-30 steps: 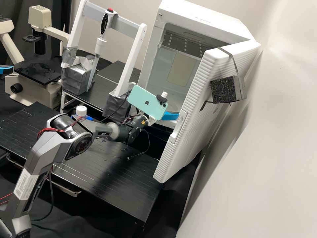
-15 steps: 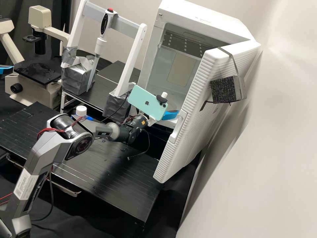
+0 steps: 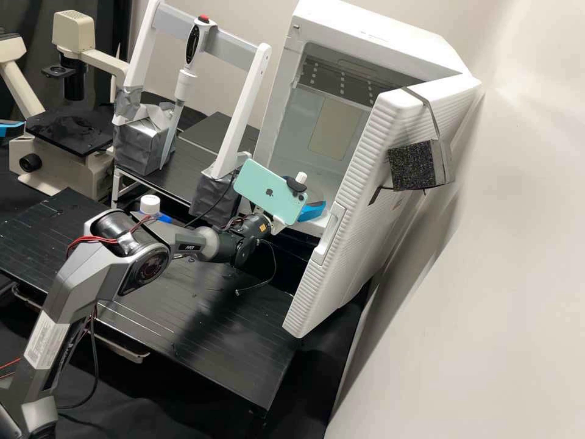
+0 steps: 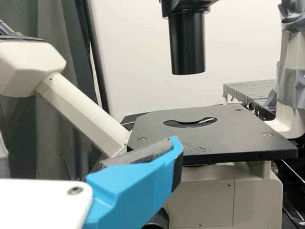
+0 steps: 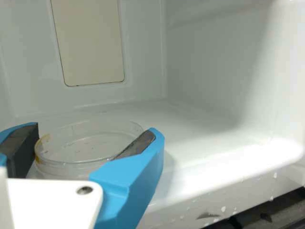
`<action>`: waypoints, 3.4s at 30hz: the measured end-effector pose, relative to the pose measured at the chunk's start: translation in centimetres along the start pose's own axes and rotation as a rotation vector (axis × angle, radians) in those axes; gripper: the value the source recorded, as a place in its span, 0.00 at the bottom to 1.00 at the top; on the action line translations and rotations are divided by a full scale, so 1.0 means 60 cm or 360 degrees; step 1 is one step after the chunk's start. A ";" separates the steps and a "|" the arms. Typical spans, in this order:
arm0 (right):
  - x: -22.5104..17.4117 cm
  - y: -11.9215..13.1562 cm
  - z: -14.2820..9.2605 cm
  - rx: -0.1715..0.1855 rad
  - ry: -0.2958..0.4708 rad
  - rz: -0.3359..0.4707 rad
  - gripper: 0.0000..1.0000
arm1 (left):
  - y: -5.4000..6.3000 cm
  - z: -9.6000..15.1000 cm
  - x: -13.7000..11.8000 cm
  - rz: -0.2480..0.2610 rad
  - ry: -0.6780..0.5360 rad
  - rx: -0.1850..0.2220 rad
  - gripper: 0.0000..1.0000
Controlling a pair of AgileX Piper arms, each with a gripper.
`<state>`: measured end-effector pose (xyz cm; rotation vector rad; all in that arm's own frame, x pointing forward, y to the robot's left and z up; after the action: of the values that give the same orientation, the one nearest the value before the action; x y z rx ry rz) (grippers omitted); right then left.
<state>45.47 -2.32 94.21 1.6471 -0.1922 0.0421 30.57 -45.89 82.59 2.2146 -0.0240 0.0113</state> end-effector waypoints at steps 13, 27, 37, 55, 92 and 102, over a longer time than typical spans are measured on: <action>-0.028 0.038 0.001 0.0023 -0.0036 0.0062 0.00 | 0.000 0.000 0.000 0.0000 0.0000 0.0000 1.00; -0.077 0.105 -0.010 0.0083 0.0029 0.0240 0.00 | 0.000 0.000 0.000 0.0000 0.0000 0.0000 1.00; -0.152 0.094 0.031 0.0139 0.0048 0.0241 0.00 | 0.000 0.000 0.000 0.0000 0.0000 0.0000 1.00; -0.366 -0.012 -0.021 0.0110 0.0435 0.0029 0.00 | 0.000 0.000 0.000 0.0000 0.0000 0.0000 1.00; -0.343 -0.270 -0.325 -0.0166 0.1229 -0.0803 0.00 | 0.000 0.000 0.000 0.0000 0.0000 0.0000 1.00; -0.286 -0.335 -0.379 -0.0003 0.1324 -0.0967 0.00 | 0.000 0.000 0.000 0.0000 0.0000 0.0000 1.00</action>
<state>33.61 23.42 73.90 1.4993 0.9327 0.2550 30.57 -45.89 82.59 2.2146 -0.0240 0.0113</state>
